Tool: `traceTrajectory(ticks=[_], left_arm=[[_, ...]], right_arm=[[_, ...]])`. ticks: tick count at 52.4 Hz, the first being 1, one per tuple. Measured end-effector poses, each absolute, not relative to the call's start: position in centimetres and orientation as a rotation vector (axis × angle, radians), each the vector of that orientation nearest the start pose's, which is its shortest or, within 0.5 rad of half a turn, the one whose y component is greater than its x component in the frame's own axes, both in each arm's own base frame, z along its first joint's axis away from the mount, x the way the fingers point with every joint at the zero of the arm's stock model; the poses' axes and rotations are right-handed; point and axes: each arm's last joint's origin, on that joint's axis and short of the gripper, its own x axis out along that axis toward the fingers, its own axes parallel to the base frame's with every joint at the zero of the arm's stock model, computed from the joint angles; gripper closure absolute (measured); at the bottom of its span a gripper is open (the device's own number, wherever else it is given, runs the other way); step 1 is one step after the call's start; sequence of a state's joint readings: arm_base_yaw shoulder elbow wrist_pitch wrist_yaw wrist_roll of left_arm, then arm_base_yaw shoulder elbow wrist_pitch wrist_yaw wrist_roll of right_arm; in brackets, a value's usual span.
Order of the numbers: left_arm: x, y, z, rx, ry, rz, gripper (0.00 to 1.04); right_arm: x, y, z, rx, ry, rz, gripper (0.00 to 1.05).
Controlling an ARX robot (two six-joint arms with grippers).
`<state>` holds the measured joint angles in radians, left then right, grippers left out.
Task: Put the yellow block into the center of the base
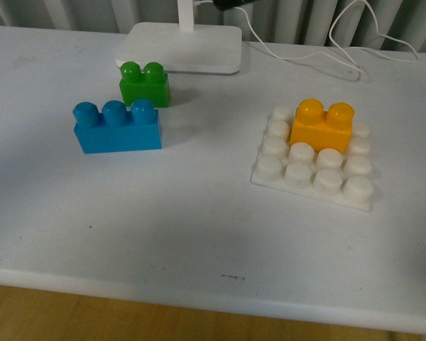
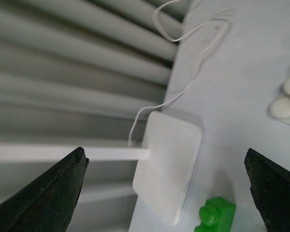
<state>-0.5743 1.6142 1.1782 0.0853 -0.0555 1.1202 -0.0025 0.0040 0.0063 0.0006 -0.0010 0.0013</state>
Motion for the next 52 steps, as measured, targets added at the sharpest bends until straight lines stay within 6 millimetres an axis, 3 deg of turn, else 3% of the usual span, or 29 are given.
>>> traceTrajectory(ticks=[9, 20, 24, 33, 40, 52], left_arm=[[25.9, -13.8, 27.9, 0.975, -0.033, -0.403, 0.06], [20.1, -6.6, 25.5, 0.714, 0.050, -0.126, 0.06], [17.2, -4.1, 24.0, 0.513, 0.089, -0.030, 0.06], [16.1, -3.5, 23.6, 0.365, 0.071, -0.003, 0.06], [15.1, -2.5, 22.1, 0.091, 0.004, -0.009, 0.37], [13.6, -1.3, 19.7, 0.016, 0.000, -0.009, 0.89]], right_arm=[[9.8, 0.0, 16.5, 0.001, -0.003, -0.002, 0.09], [9.8, 0.0, 16.5, 0.001, -0.003, -0.002, 0.09], [9.8, 0.0, 16.5, 0.001, -0.003, -0.002, 0.09], [9.8, 0.0, 16.5, 0.001, -0.003, -0.002, 0.09], [9.8, 0.0, 16.5, 0.001, -0.003, -0.002, 0.09], [9.8, 0.0, 16.5, 0.001, -0.003, -0.002, 0.09]])
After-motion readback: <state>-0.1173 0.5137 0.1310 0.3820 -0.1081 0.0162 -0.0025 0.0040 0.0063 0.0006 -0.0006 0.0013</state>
